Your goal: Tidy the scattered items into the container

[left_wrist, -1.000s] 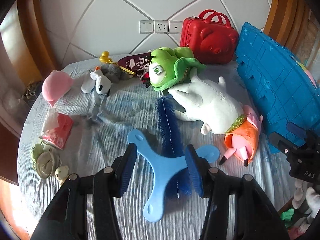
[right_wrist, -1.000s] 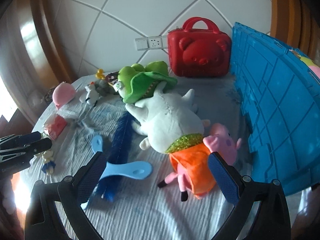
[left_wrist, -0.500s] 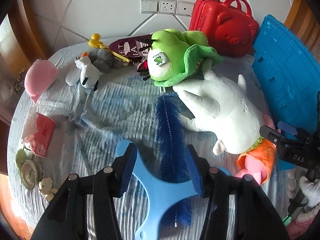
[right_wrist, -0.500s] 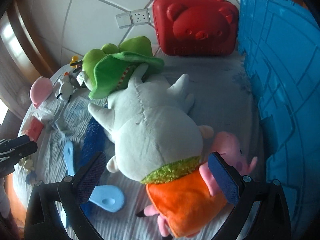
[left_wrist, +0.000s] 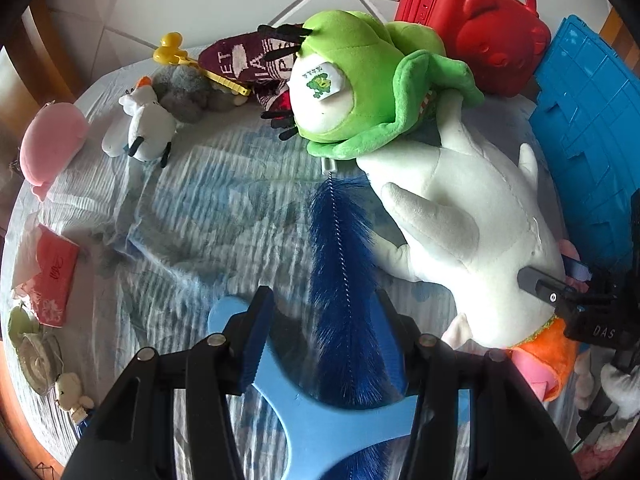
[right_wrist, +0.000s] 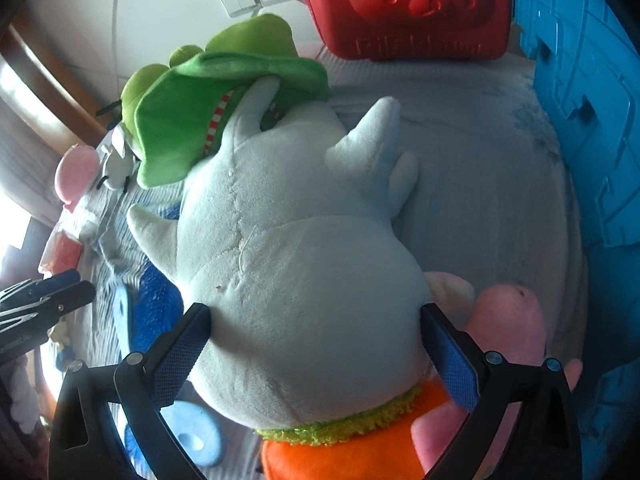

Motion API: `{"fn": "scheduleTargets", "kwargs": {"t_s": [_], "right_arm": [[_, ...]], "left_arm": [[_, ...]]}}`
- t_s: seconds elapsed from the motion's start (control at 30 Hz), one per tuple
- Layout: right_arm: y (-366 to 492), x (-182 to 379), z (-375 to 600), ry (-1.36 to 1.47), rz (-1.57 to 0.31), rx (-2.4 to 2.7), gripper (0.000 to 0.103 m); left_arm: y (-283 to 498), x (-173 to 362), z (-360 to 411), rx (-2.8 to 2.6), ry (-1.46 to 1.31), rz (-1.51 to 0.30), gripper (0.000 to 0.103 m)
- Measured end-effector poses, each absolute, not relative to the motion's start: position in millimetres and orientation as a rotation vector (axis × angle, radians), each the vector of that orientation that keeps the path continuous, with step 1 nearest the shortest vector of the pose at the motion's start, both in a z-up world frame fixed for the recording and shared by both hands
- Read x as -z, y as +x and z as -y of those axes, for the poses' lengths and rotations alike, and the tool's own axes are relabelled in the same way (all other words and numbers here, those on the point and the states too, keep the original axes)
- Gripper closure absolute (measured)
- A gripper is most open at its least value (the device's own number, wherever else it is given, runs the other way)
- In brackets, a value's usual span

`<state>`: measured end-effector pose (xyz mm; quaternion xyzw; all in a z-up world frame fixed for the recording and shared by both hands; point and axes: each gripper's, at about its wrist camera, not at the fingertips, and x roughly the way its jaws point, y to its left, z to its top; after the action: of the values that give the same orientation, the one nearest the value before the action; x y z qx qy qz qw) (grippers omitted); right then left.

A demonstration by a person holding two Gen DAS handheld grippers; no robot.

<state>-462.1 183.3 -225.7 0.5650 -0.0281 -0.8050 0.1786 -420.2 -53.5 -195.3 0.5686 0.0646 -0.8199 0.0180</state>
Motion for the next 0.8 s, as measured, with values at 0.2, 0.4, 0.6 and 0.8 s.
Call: {"fn": "scheduleTargets", "kwargs": {"t_s": [0.2,0.4,0.6,0.8], "right_arm": [[-423,222,-134,1.615,0.101,2.107,0.0],[-398,215,-109,1.571,0.168,2.024,0.0],[-390,191,-142,1.519,0.12,2.205,0.0],[-402,170,-193,1.484,0.071,2.392,0.0]], "left_arm": [[-404,183,72,2.567,1.719,-0.221,0.054],[-385,178,96,2.532,1.683,-0.244,0.054],[-383,191,48,2.605,1.815,-0.317,0.054],[-386,196,-20,2.691,1.901,-0.383,0.054]]}}
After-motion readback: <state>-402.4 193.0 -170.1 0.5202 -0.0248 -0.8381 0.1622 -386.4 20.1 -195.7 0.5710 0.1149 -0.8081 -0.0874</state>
